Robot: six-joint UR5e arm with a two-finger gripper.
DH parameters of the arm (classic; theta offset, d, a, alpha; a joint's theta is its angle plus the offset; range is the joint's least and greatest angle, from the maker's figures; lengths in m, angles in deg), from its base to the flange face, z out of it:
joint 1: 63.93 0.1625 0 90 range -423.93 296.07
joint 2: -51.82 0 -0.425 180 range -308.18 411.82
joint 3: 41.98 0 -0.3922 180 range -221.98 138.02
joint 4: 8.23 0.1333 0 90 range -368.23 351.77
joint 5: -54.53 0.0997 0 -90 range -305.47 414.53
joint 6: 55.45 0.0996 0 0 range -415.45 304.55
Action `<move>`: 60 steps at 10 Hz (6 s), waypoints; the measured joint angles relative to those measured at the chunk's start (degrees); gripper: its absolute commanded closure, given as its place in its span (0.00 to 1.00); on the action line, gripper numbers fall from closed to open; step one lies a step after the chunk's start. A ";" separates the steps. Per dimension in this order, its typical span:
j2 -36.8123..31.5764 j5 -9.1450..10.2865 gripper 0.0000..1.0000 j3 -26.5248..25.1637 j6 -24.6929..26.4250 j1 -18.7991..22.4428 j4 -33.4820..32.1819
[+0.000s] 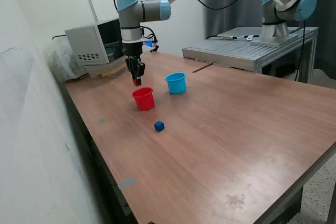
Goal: Place red objects in the red bin, and blue objects in the blue bin.
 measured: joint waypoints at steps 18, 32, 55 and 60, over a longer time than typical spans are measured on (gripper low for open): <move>0.04 6.93 0.00 5.28 2.62 9.36 4.58; 11.67 11.06 0.00 10.07 2.36 11.84 1.10; -5.09 2.80 1.00 -4.30 5.50 9.29 8.81; -13.96 -0.36 1.00 -13.33 5.13 0.78 15.85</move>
